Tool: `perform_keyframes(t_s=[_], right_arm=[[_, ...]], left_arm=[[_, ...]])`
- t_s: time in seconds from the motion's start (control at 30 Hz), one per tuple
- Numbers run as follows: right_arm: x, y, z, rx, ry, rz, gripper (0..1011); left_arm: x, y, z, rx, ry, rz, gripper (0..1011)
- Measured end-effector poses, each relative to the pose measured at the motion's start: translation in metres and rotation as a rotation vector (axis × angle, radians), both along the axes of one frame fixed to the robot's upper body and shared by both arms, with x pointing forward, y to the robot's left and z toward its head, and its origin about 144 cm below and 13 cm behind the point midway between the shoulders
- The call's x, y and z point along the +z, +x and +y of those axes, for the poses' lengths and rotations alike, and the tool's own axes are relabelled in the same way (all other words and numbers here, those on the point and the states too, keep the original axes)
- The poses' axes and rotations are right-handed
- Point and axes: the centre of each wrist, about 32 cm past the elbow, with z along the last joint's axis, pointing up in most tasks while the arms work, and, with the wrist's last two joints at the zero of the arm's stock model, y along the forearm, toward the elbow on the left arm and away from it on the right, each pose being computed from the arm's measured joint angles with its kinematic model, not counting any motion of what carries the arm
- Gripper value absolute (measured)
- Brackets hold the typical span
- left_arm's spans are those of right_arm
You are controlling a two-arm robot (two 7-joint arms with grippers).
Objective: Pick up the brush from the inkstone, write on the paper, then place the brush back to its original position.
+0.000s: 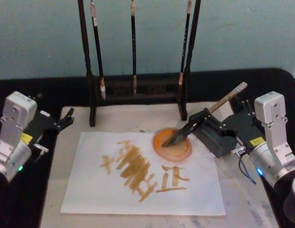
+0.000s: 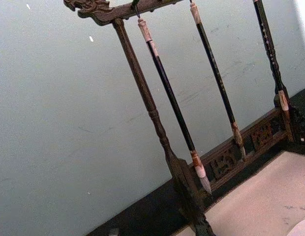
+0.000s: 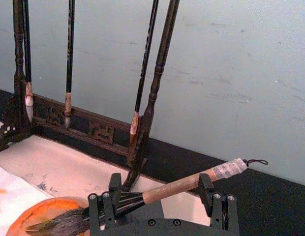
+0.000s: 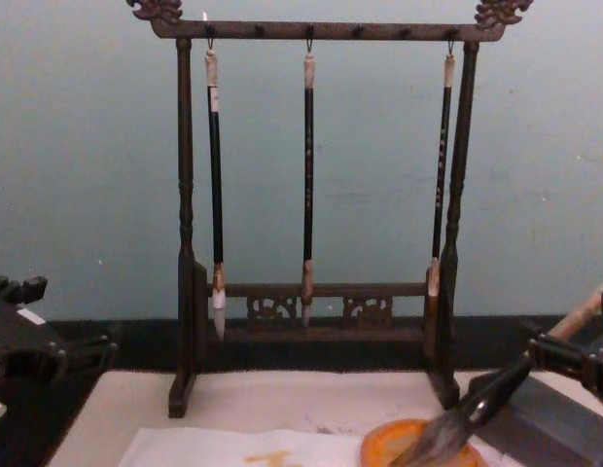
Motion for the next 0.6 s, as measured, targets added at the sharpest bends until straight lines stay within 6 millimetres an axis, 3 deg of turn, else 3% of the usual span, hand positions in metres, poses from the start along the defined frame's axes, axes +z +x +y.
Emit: perform_keyframes(t_s=[0.6], right_arm=[[0.0,0.0,0.0,0.0,0.0,0.0,1000]], left_arm=[[0.0,0.0,0.0,0.0,0.0,0.0,1010]])
